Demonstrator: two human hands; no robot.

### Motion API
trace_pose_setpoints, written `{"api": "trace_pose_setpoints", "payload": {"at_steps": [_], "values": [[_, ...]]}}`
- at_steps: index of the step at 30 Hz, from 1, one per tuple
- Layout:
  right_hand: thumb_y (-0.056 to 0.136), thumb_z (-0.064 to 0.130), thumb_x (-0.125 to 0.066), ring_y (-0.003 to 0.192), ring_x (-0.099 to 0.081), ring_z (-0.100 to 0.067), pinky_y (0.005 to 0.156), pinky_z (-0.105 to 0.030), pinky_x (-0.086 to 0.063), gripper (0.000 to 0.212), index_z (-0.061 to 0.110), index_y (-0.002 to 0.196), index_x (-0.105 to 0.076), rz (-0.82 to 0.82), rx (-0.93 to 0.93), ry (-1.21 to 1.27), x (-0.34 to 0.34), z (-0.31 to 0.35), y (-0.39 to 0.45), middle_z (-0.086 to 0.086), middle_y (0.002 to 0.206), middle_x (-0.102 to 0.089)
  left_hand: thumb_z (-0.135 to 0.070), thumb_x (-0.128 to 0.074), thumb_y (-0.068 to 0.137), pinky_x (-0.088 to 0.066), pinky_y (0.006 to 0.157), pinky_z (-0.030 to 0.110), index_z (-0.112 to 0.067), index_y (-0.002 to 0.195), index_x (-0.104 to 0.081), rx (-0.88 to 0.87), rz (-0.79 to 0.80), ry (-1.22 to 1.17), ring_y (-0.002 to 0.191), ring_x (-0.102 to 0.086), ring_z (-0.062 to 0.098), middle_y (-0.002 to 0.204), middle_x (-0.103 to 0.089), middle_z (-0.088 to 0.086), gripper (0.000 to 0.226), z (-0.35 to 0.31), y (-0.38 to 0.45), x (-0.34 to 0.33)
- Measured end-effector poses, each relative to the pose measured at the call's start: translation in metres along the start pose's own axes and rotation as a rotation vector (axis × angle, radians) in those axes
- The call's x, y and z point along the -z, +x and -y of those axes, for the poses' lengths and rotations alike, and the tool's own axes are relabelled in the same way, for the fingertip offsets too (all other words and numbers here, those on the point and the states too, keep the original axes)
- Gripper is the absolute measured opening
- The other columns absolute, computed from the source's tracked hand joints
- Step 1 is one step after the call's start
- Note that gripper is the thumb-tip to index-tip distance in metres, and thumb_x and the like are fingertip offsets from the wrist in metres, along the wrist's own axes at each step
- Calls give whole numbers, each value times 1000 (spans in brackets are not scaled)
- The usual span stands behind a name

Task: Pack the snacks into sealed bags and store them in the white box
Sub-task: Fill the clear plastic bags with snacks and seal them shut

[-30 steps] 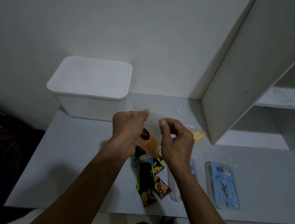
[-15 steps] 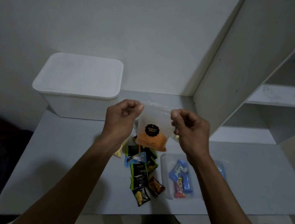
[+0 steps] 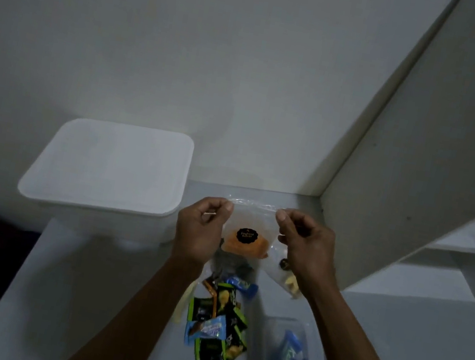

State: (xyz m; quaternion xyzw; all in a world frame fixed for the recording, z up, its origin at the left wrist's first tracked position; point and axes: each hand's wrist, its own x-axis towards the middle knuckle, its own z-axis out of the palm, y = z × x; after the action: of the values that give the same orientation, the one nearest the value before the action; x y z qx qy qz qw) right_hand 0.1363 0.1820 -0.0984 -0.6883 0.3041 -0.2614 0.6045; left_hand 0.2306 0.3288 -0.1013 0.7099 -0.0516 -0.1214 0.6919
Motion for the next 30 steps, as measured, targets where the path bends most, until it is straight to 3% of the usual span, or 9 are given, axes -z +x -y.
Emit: {"api": "trace_pose_setpoints", "payload": {"at_steps": [5, 10, 13, 17, 21, 25, 28, 30], "values": [[87, 26, -73, 80, -70, -17, 72, -37, -61, 4, 23, 85, -75, -7, -16, -1, -31, -27, 76, 1, 81, -74, -23, -68, 91, -50, 66, 12, -21, 92, -73, -60, -64, 121, 73, -64, 3, 78, -70, -10, 6, 10, 70, -24], [85, 30, -76, 84, -72, -16, 80, -46, -60, 9, 21, 86, -76, -7, -57, -19, -64, -63, 142, 4, 83, -76, -18, -69, 89, -49, 54, 12, -24, 78, -71, 97, -197, 34, 56, -58, -3, 69, -68, -7, 13, 34, 133, -45], [84, 29, -77, 80, -71, -15, 79, -44, -60, 10, 19, 86, -76, -21, -64, -40, -82, -84, 170, 4, 80, -75, -20, -70, 88, -48, 55, 15, -28, 76, -70, 150, -247, 47, 59, -59, 4, 72, -69, -4, 15, 54, 165, -54], [83, 28, -78, 71, -67, -14, 74, -33, -57, 12, 16, 85, -76, -42, -84, -72, -101, -102, 196, 2, 74, -72, -15, -71, 86, -43, 51, 6, -18, 82, -73, 199, -353, 68, 54, -58, -6, 69, -68, -7, 5, 73, 195, -65], [81, 29, -79, 74, -69, -20, 79, -39, -58, 12, 18, 83, -76, -74, -140, -81, -114, -118, 211, 1, 73, -72, -19, -71, 82, -38, 50, 0, -20, 78, -73, 236, -429, 136, 61, -58, 0, 67, -66, -9, 5, 82, 213, -72], [80, 29, -81, 73, -68, -15, 81, -40, -59, 10, 22, 80, -74, -119, -173, -57, -124, -121, 219, 4, 72, -72, -16, -74, 82, -40, 54, 1, -18, 79, -72, 216, -440, 117, 63, -58, 1, 66, -65, -11, 4, 88, 223, -74], [79, 26, -81, 73, -67, -10, 83, -40, -59, 11, 21, 83, -73, -133, -192, -31, -127, -120, 225, 6, 75, -72, -18, -76, 81, -47, 63, 8, -16, 82, -72, 216, -443, 134, 67, -61, 7, 72, -67, -6, 5, 89, 230, -76], [79, 22, -82, 72, -66, -7, 84, -40, -59, 11, 21, 84, -73, -141, -215, -17, -127, -119, 227, 6, 76, -71, -21, -78, 79, -55, 75, 23, -10, 85, -73, 221, -452, 124, 69, -62, 11, 74, -69, -2, 13, 91, 234, -77]]}}
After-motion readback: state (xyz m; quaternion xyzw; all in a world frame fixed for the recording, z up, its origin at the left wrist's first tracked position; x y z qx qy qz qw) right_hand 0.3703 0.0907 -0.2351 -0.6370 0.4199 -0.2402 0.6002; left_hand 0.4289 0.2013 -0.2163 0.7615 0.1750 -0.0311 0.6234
